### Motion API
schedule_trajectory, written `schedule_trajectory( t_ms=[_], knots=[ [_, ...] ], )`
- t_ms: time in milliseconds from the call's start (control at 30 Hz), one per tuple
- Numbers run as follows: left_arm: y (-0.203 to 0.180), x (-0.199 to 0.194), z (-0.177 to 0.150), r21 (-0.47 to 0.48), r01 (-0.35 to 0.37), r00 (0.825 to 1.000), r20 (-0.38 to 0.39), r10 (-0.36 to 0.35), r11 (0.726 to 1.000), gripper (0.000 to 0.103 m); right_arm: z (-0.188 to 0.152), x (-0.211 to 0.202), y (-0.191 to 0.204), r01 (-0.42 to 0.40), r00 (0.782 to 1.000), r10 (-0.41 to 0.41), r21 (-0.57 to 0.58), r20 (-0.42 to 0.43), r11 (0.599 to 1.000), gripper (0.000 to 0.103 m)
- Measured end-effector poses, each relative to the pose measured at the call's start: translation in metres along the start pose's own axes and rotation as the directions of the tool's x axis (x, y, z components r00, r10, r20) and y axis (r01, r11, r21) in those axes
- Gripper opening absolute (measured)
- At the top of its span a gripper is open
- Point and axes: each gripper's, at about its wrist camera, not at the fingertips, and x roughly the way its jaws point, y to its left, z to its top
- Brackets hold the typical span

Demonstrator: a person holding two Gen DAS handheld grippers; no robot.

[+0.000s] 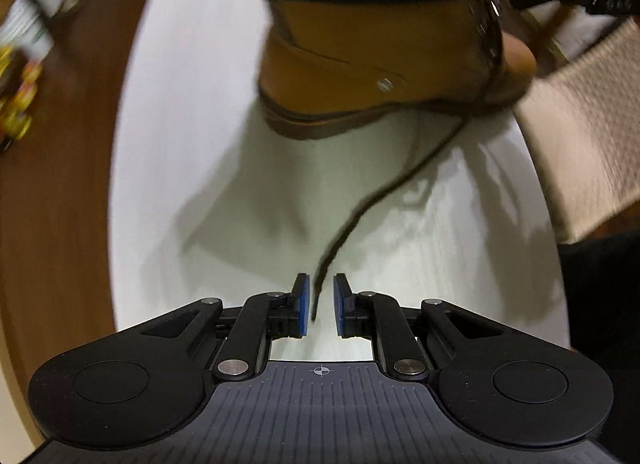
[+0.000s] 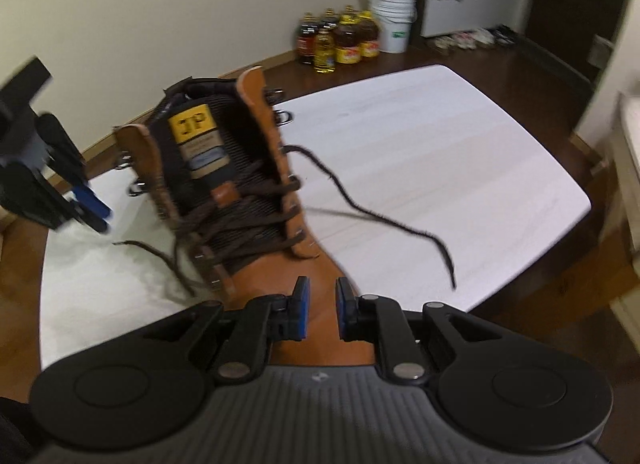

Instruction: Lace up shoes with both hands

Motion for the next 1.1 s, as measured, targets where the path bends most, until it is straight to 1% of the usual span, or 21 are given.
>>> schedule_trajectory(
  t_ms=[133, 200, 300, 433, 467, 567, 600, 633, 667, 700, 767, 800, 833, 867, 900, 933, 967, 1000, 1033, 1067, 1100],
  knots=[
    [-0.002, 0.014, 0.006, 0.099, 0.026, 0.999, -0.025, -0.024, 0.995, 0.012, -0.011, -0.011, 0.019, 0.039, 0.999, -0.038, 0.074, -0.016, 0.997, 0.015],
    [-0.004, 0.016, -0.002, 0.129, 0.034, 0.999, -0.026, -0.03, 0.991, 0.012, -0.016, -0.017, 0.028, 0.059, 0.998, -0.056, 0.11, -0.025, 0.992, 0.015],
    [-0.005, 0.02, -0.003, 0.143, 0.016, 1.0, -0.029, -0.012, 0.99, 0.012, -0.024, -0.024, 0.041, 0.081, 0.996, -0.075, 0.158, -0.041, 0.984, 0.015],
    [-0.011, 0.021, 0.0, 0.197, -0.017, 1.0, -0.003, 0.018, 0.98, 0.012, -0.025, -0.019, 0.043, 0.068, 0.997, -0.06, 0.195, -0.048, 0.979, 0.015],
    [-0.012, 0.02, 0.0, 0.201, -0.019, 1.0, 0.0, 0.02, 0.979, 0.005, -0.026, -0.017, 0.043, 0.065, 0.997, -0.056, 0.203, -0.05, 0.977, 0.015],
    [-0.012, 0.023, 0.001, 0.152, 0.016, 1.0, -0.027, -0.012, 0.988, 0.002, -0.026, -0.013, 0.042, 0.041, 0.998, -0.028, 0.235, -0.056, 0.971, 0.015],
    [-0.007, 0.022, 0.001, 0.089, 0.072, 0.997, -0.03, -0.069, 0.993, 0.002, -0.026, -0.011, 0.041, 0.028, 0.998, -0.014, 0.248, -0.057, 0.968, 0.015],
    [-0.002, 0.02, 0.0, 0.022, 0.131, 0.991, -0.03, -0.13, 0.991, 0.002, -0.026, -0.01, 0.041, 0.007, 0.998, 0.008, 0.267, -0.057, 0.964, 0.016],
    [0.001, 0.016, 0.0, -0.02, 0.164, 0.986, -0.022, -0.164, 0.986, 0.002, -0.027, -0.008, 0.039, -0.03, 0.997, 0.049, 0.31, -0.053, 0.95, 0.015],
    [0.009, 0.009, -0.002, -0.106, 0.234, 0.972, 0.004, -0.235, 0.967, 0.002, -0.028, -0.006, 0.037, -0.075, 0.994, 0.098, 0.364, -0.044, 0.928, 0.015],
    [0.021, -0.009, -0.006, -0.221, 0.334, 0.942, 0.053, -0.33, 0.916, 0.002, -0.03, -0.002, 0.032, -0.155, 0.983, 0.185, 0.459, -0.02, 0.875, 0.016],
    [0.023, -0.015, -0.008, -0.242, 0.356, 0.934, 0.07, -0.35, 0.902, 0.002, -0.033, 0.001, 0.03, -0.204, 0.971, 0.237, 0.524, 0.004, 0.827, 0.016],
    [0.026, -0.023, -0.011, -0.276, 0.397, 0.918, 0.096, -0.386, 0.875, 0.002, -0.038, 0.005, 0.026, -0.265, 0.953, 0.301, 0.605, 0.043, 0.751, 0.016],
    [0.029, -0.028, -0.012, -0.299, 0.421, 0.907, 0.113, -0.407, 0.856, 0.002, -0.042, 0.008, 0.024, -0.302, 0.938, 0.34, 0.653, 0.071, 0.694, 0.016],
    [0.034, -0.036, -0.016, -0.357, 0.471, 0.882, 0.156, -0.445, 0.807, 0.002, -0.046, 0.013, 0.024, -0.339, 0.918, 0.384, 0.693, 0.097, 0.636, 0.016],
    [0.04, -0.042, -0.02, -0.408, 0.506, 0.861, 0.192, -0.47, 0.76, 0.002, -0.051, 0.02, 0.024, -0.383, 0.89, 0.438, 0.737, 0.131, 0.558, 0.016],
    [0.041, -0.044, -0.02, -0.428, 0.519, 0.853, 0.207, -0.479, 0.74, 0.002, -0.054, 0.025, 0.026, -0.417, 0.864, 0.477, 0.758, 0.16, 0.502, 0.016],
    [0.044, -0.049, -0.022, -0.454, 0.542, 0.839, 0.236, -0.491, 0.708, 0.002, -0.055, 0.027, 0.029, -0.443, 0.845, 0.504, 0.76, 0.178, 0.476, 0.016],
    [0.046, -0.053, -0.022, -0.466, 0.559, 0.827, 0.255, -0.501, 0.686, 0.002, -0.056, 0.03, 0.033, -0.467, 0.828, 0.528, 0.757, 0.191, 0.457, 0.016],
    [0.045, -0.055, -0.021, -0.468, 0.577, 0.814, 0.269, -0.514, 0.669, 0.002, -0.056, 0.032, 0.037, -0.489, 0.809, 0.551, 0.754, 0.205, 0.438, 0.017],
    [0.043, -0.056, -0.019, -0.461, 0.591, 0.804, 0.277, -0.525, 0.662, 0.002, -0.057, 0.035, 0.041, -0.511, 0.789, 0.574, 0.751, 0.218, 0.418, 0.017]
  ],
)
